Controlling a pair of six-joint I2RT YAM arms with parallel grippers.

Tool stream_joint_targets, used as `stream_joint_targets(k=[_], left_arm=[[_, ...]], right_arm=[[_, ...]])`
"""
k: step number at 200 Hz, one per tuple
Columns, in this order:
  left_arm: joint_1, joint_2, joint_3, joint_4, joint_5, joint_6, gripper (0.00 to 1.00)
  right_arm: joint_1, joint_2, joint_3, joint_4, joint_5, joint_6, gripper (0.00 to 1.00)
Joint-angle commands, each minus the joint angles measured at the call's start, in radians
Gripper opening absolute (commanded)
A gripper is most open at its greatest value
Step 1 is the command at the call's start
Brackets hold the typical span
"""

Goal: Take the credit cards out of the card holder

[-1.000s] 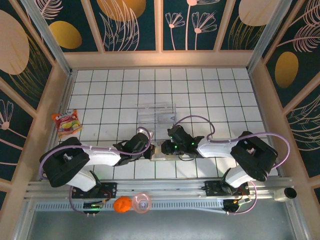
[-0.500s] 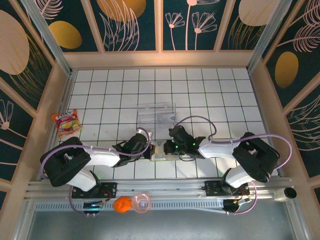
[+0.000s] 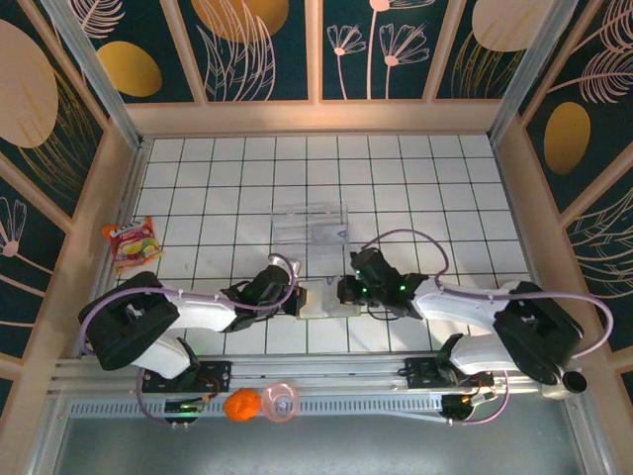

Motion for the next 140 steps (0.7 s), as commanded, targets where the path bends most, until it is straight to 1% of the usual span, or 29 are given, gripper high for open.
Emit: stream_joint_targets(k=[1,13,29,42,55,66,88,95,115,129,140], left_arm=[[0.0,-0.092,0.022,-0.108,0.001,0.024,0.13],[0.002,-0.165,0.03,-0.092,0.01,0.044,0.25],[0.022,-0.247,0.015,-0.013,0.08,0.063,0.39],[0.053,-0.279,-0.011,0.106,0.203,0.054,0.45],[0.071,-0.294,-0.045,0.227,0.279,0.026,0.49],[0.085,-0.302,-0.079,0.328,0.325,-0.012,0.52],[0.116,-0.31,-0.135,0.49,0.383,-0.082,0.55],[0.117,-0.308,-0.14,0.509,0.392,-0.092,0.56],[0.118,-0.305,-0.138,0.506,0.4,-0.097,0.52],[0.118,-0.312,-0.153,0.558,0.416,-0.121,0.5],[0.118,-0.315,-0.158,0.588,0.431,-0.132,0.46]], right_arm=[[-0.02,-0.107,-0.003,-0.081,0.051,-0.07,0.0],[-0.028,-0.165,-0.003,-0.068,0.037,-0.106,0.0],[-0.041,-0.231,-0.013,-0.009,-0.024,-0.152,0.0],[-0.046,-0.271,-0.032,0.071,-0.095,-0.163,0.0],[-0.048,-0.299,-0.054,0.161,-0.176,-0.159,0.0],[-0.049,-0.312,-0.065,0.214,-0.216,-0.149,0.0],[-0.049,-0.32,-0.077,0.276,-0.271,-0.136,0.0],[-0.048,-0.32,-0.085,0.304,-0.294,-0.128,0.0],[-0.044,-0.32,-0.087,0.351,-0.321,-0.112,0.0],[-0.042,-0.314,-0.08,0.354,-0.316,-0.115,0.0],[-0.042,-0.299,-0.079,0.366,-0.314,-0.114,0.0]])
